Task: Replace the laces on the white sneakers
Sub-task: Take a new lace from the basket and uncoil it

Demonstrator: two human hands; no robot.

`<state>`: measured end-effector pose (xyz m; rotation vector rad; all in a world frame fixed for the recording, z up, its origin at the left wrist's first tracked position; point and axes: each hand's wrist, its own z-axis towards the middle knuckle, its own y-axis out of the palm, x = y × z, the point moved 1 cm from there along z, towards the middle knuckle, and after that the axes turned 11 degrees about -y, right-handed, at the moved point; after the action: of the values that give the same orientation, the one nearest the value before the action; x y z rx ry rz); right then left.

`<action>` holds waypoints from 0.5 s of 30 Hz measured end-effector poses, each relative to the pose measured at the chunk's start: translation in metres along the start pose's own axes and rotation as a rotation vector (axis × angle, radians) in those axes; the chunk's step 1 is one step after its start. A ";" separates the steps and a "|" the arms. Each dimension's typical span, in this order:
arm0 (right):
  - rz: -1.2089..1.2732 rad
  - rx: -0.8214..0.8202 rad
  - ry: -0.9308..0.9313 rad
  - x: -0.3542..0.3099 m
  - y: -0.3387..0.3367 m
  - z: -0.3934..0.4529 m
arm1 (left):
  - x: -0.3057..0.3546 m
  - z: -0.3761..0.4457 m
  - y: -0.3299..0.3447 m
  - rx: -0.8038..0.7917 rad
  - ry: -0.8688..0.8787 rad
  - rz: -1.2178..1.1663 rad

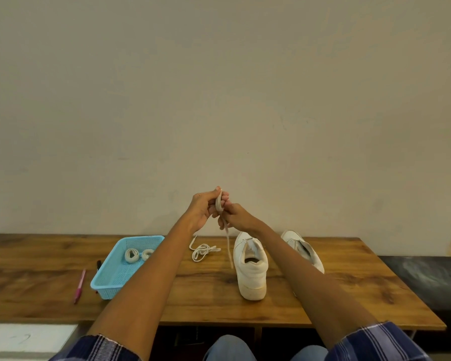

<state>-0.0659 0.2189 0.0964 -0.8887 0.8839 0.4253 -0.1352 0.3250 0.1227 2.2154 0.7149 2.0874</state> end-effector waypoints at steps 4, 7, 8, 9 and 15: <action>-0.078 -0.122 0.040 0.002 0.006 -0.001 | 0.001 0.004 0.003 0.053 0.042 -0.111; -0.045 -0.128 0.061 -0.003 0.005 -0.003 | 0.001 0.011 -0.004 0.185 0.105 -0.030; -0.020 -0.112 0.067 -0.006 0.002 -0.003 | 0.000 0.012 -0.007 0.211 0.121 0.032; 0.011 -0.094 0.070 -0.009 0.000 -0.003 | -0.001 0.014 -0.009 0.230 0.137 0.094; 0.296 0.097 0.054 -0.029 -0.018 -0.002 | -0.012 0.016 -0.013 0.250 0.160 0.317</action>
<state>-0.0724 0.2073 0.1279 -0.6841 1.0820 0.6107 -0.1239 0.3374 0.1051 2.4525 0.7084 2.4701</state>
